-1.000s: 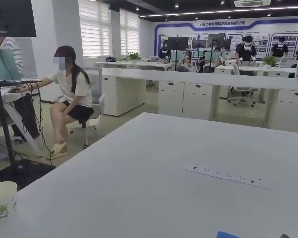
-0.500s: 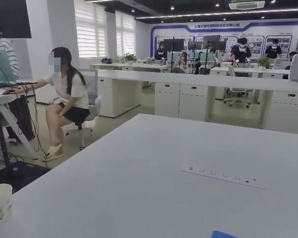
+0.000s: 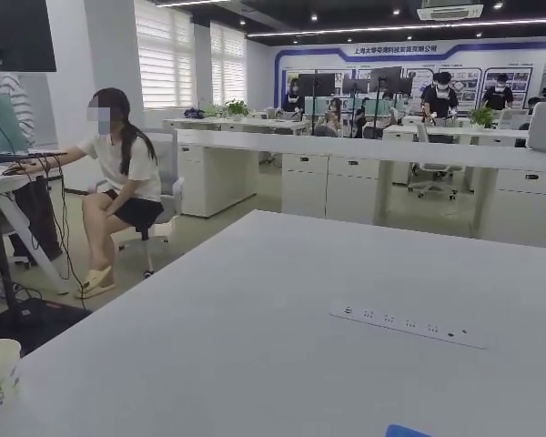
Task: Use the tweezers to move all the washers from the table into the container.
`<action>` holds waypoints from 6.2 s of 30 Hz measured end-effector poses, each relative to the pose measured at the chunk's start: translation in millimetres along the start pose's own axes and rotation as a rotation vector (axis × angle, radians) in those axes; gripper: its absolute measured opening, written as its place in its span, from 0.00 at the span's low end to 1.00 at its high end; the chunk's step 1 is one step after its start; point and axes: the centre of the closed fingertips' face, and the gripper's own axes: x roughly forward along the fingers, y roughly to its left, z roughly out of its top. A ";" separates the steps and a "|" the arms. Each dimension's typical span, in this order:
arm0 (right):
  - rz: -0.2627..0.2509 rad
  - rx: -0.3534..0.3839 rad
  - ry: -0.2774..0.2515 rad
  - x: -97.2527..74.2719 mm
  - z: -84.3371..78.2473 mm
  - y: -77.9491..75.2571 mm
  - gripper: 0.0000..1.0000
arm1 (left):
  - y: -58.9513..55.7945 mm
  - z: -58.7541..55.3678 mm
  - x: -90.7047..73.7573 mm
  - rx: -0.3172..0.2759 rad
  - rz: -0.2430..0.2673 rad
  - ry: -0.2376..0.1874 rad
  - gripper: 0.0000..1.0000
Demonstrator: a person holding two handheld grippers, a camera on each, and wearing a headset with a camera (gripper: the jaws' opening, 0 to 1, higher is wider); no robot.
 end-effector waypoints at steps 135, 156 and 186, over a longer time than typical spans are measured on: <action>-0.077 -0.144 -0.041 61.2 52.6 -87.1 0.03 | 2.3 -17.6 4.0 0.007 0.000 0.089 0.60; -0.091 -0.175 -0.085 54.4 56.5 -85.6 0.04 | 0.5 -18.0 4.9 0.003 -0.008 0.091 0.60; -0.045 -0.169 -0.307 -3.9 109.7 -29.0 0.04 | -2.4 -9.2 1.9 -0.030 -0.020 0.047 0.62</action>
